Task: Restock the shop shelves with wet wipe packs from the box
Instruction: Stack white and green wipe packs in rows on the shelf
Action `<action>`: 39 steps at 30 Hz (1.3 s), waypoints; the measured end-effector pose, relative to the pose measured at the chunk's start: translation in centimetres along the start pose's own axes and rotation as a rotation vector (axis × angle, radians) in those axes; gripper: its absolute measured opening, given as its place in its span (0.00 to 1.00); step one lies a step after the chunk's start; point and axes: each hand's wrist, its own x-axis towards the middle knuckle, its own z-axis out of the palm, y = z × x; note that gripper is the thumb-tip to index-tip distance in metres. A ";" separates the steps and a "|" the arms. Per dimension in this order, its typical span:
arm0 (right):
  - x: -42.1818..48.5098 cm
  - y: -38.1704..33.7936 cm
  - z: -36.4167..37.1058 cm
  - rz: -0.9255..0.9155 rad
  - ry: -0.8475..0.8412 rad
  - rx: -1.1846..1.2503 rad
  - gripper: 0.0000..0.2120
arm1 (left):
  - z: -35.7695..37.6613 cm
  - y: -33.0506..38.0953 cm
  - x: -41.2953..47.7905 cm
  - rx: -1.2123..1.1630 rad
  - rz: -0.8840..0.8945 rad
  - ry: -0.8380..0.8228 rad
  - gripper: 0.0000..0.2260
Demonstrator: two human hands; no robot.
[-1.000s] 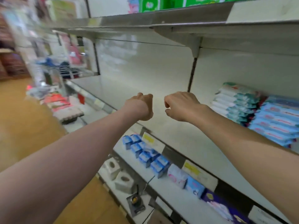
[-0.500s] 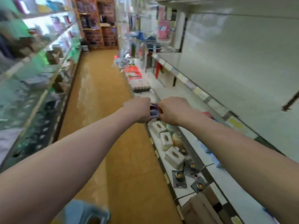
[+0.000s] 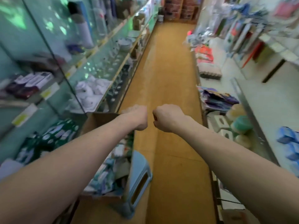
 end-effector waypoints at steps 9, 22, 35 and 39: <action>6.1 -11.0 5.4 -0.208 -0.156 0.037 0.11 | 8.6 -15.1 -1.8 -0.172 -0.231 -0.168 0.20; 13.9 -17.1 18.8 -0.436 -0.375 0.019 0.09 | 20.5 -21.0 -1.1 -0.415 -0.539 -0.304 0.24; 20.6 -20.6 27.7 -0.322 -0.416 0.178 0.30 | 29.9 -20.6 -0.1 -1.088 -1.054 -0.090 0.17; 21.0 -20.7 28.6 -0.284 -0.391 0.165 0.35 | 31.4 -20.1 -0.4 -1.200 -1.094 -0.060 0.13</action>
